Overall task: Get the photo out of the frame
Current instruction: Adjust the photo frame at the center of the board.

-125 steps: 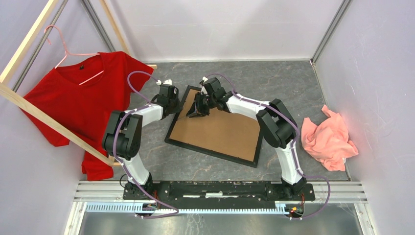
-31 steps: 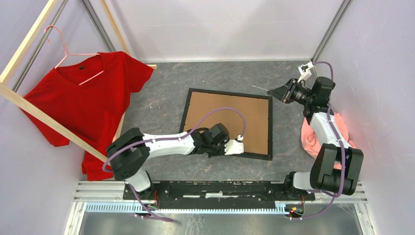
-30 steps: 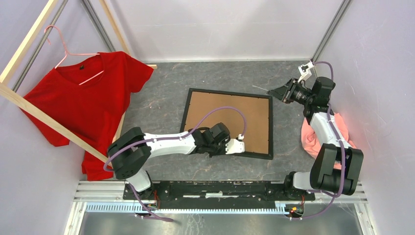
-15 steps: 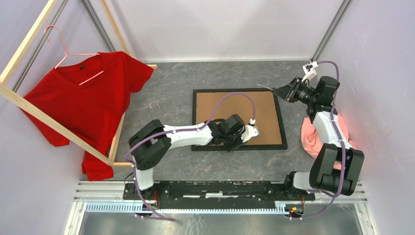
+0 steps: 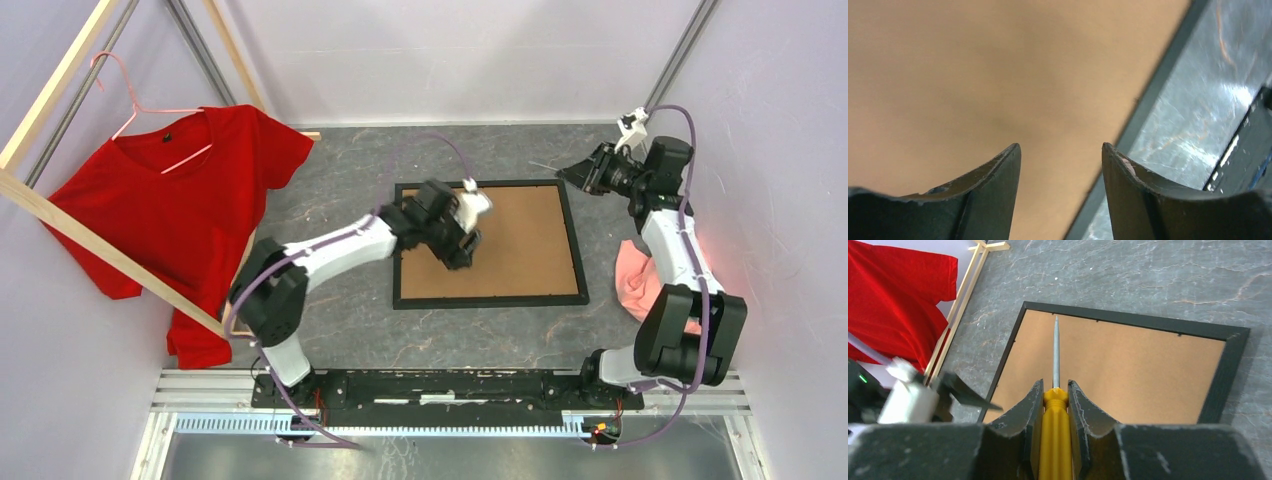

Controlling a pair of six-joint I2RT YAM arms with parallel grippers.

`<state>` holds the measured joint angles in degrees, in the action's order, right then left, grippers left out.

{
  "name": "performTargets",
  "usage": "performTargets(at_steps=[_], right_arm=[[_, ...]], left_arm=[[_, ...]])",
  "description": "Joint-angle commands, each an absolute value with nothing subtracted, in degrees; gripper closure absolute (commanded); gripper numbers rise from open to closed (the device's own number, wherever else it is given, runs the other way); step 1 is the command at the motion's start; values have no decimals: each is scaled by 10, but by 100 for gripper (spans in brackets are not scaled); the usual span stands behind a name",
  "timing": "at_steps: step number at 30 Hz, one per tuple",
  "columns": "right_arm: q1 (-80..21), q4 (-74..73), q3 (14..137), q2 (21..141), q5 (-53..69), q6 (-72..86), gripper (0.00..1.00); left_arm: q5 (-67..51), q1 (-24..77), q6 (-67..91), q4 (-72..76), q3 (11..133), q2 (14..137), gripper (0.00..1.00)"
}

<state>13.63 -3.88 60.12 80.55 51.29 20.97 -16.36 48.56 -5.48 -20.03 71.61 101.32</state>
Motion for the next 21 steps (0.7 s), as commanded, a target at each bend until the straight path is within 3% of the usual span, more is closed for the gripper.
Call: performTargets(at_steps=[1,9,16,21], right_arm=[[76,-42,641,813,476,204,100],[-112,-47,661,876,440,187,100],[-248,-101,712,975,420,168,100],[-286,-120,737,1034,413,193,100]], left_arm=[[-217,382,-20,-188,743,930,33],[-338,181,46,-131,695,957,33],[-356,146,83,-77,657,1012,33],[-365,143,97,-61,659,1048,32]])
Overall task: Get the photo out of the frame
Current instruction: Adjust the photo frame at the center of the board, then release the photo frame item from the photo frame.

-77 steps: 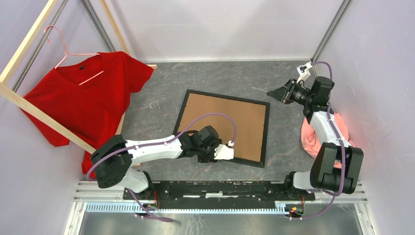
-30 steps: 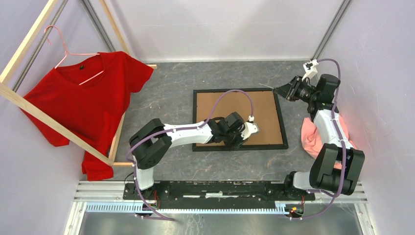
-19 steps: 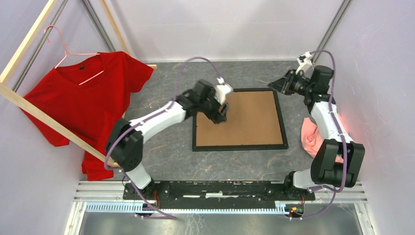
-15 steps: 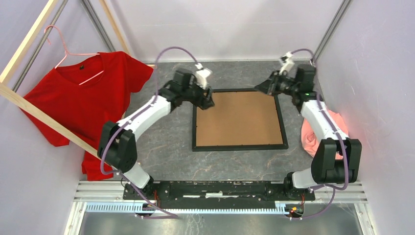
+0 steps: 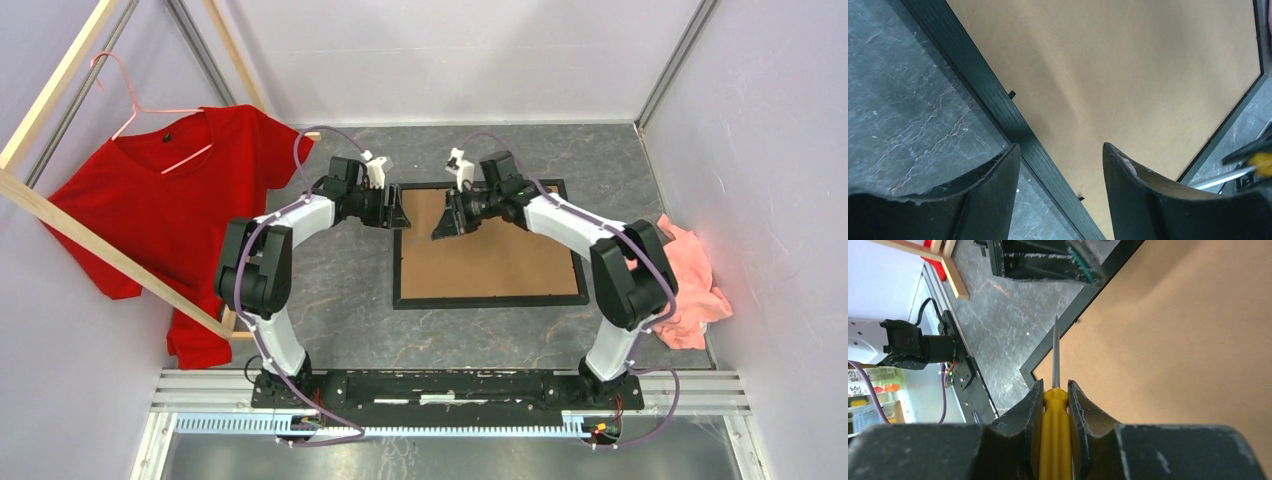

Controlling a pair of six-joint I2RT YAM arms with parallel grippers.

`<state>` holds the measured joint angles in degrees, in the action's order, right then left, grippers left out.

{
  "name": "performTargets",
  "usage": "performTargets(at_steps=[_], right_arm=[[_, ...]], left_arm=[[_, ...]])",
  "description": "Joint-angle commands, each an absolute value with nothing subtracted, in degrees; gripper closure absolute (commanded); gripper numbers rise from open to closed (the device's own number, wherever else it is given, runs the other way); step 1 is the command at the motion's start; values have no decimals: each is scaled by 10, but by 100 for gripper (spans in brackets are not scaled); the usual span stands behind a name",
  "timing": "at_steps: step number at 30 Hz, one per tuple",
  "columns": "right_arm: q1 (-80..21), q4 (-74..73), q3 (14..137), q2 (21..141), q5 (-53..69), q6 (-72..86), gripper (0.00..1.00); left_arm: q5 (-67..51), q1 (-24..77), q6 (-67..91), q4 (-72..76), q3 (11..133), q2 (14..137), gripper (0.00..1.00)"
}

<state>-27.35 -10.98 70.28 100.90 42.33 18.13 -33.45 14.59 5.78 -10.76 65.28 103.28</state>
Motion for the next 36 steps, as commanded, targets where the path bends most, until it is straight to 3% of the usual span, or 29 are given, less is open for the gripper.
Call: performTargets(at_steps=[1,14,36], right_arm=[[-288,-120,738,1041,412,200,100],[-293,-134,755,1096,428,213,100],[-294,-85,767,1159,497,293,100]], left_arm=[[-365,142,96,-59,659,1053,32],[-323,142,74,-67,664,1090,33],[-329,143,118,-16,590,1091,60]])
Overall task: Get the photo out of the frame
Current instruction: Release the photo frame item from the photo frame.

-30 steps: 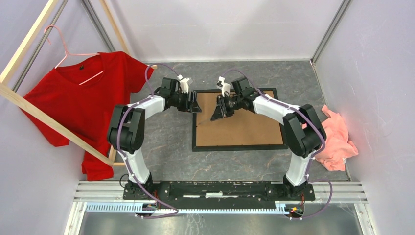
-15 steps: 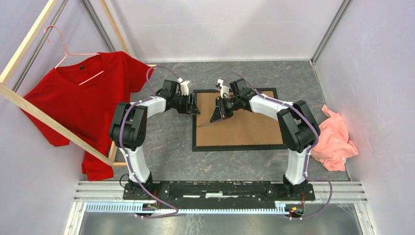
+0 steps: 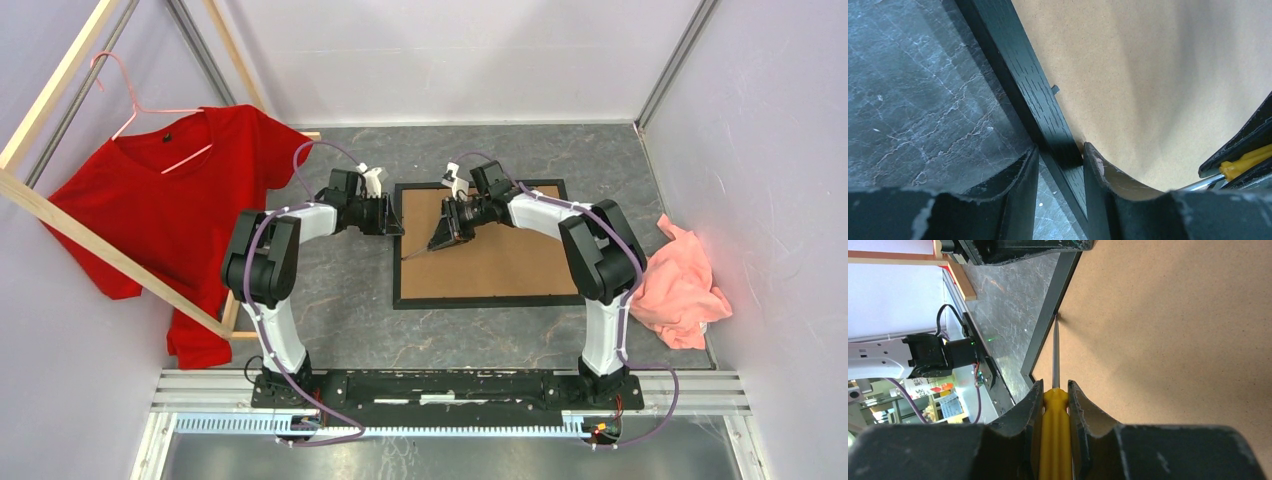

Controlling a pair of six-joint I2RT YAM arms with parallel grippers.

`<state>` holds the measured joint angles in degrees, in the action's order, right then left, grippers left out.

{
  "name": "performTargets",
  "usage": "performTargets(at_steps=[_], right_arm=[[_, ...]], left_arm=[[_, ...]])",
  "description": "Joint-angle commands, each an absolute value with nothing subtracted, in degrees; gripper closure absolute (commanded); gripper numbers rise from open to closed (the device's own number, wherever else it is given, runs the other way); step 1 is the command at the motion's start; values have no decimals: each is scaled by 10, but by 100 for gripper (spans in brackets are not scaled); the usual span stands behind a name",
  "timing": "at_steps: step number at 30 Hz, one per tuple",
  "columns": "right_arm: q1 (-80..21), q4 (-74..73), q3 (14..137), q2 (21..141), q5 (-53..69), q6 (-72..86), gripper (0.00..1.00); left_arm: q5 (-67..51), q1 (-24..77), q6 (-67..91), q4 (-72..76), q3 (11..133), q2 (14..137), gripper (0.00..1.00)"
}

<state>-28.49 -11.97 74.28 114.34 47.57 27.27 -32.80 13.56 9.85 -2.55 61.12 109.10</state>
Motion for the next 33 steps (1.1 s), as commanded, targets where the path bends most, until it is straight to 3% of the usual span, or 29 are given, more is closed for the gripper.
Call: performTargets(at_steps=[1,12,16,33], right_arm=[[-293,-83,767,1162,497,297,100],[-285,-41,784,1179,507,361,100],[-288,-43,790,1171,471,362,100],[-397,-109,834,1115,319,315,100]], left_arm=[[-330,143,118,-16,589,1091,62],[-346,147,128,14,560,1106,84],[-343,148,137,17,554,1122,97],[-252,153,170,33,520,1096,98]])
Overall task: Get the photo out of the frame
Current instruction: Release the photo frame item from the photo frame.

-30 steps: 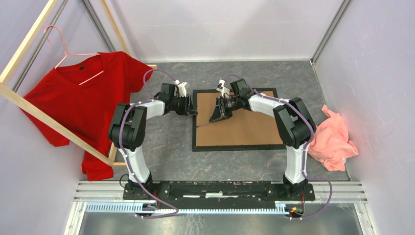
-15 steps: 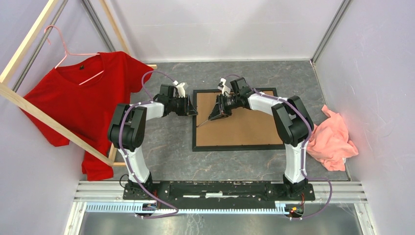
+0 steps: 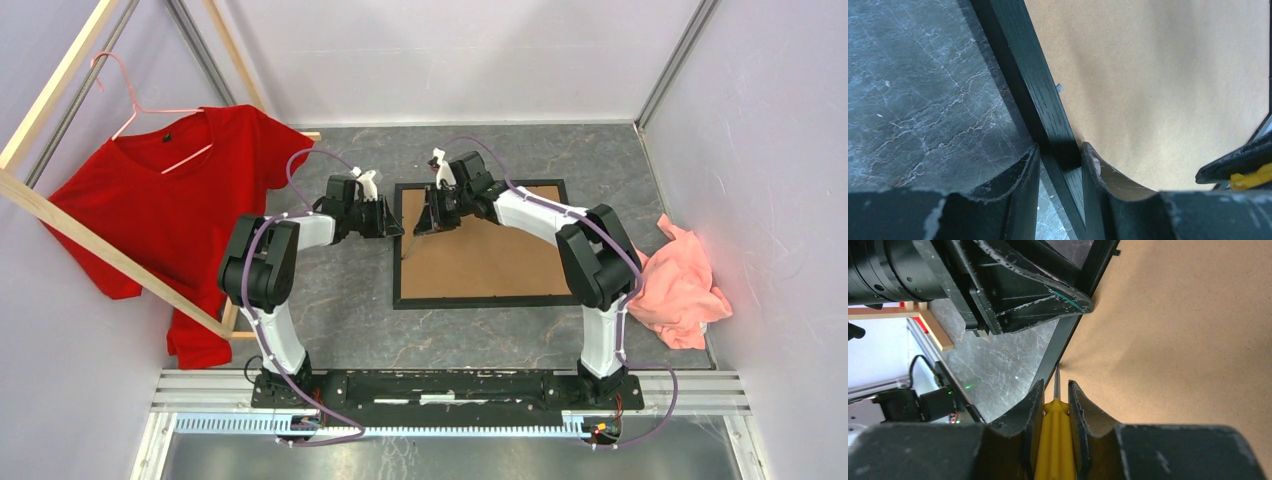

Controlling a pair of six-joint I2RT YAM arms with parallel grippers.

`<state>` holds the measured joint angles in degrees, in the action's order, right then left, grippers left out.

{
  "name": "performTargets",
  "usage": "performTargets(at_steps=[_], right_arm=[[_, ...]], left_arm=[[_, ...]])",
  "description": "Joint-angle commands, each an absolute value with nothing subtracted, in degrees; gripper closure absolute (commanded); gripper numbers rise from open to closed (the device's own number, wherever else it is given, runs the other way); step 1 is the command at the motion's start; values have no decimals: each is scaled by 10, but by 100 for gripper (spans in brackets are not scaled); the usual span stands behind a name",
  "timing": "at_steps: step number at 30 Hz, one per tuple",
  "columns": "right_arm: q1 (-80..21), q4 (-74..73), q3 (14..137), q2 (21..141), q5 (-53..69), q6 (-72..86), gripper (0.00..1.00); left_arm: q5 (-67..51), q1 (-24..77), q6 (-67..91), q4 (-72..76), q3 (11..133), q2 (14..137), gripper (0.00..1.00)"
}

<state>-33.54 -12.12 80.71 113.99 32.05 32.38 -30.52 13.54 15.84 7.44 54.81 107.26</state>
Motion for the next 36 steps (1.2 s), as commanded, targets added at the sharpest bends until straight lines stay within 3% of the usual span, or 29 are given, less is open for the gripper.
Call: performTargets(at_steps=[1,36], right_arm=[[-404,-116,836,1111,312,307,100],[-518,-147,958,1149,301,384,100]], left_arm=[[-246,153,171,33,519,1095,98],[-140,196,172,47,504,1070,98]])
